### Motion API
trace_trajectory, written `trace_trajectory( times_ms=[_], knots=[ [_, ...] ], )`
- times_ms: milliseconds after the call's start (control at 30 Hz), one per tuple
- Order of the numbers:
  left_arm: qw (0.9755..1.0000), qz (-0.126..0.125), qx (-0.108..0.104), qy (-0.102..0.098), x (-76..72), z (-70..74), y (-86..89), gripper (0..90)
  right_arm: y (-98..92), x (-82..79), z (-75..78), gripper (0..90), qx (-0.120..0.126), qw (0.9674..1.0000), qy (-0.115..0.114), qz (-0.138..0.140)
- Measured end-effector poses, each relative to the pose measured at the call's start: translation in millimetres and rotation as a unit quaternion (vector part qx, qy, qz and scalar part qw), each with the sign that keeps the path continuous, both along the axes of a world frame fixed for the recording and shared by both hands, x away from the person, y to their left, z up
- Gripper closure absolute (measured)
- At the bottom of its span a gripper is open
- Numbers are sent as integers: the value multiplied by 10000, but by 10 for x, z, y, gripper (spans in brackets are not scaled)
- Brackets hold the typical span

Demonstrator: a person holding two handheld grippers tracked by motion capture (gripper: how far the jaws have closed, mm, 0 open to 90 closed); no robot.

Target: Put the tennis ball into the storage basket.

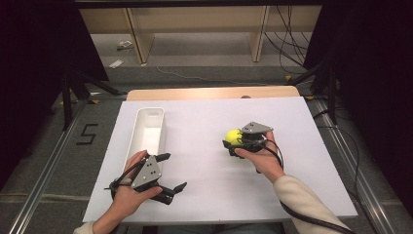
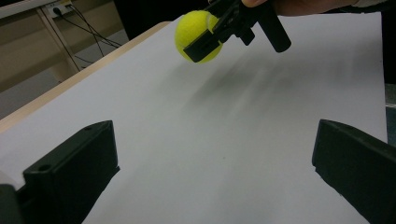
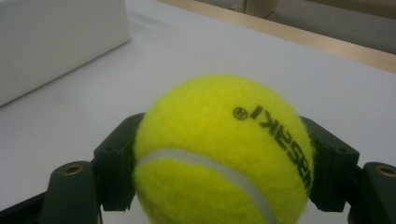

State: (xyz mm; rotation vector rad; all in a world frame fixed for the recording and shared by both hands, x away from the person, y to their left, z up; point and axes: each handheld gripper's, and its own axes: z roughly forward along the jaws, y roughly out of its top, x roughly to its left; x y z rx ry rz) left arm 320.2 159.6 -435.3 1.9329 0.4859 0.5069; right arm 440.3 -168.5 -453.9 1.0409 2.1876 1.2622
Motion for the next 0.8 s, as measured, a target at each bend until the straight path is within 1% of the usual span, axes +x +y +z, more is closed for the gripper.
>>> trace_trajectory(
  times_ms=[800],
  knots=[
    [10000, -6, 5, -1, 0, -1, -2, 0, 24, -13, 41, 263, 47, 10000, -65, 4]
  ],
)
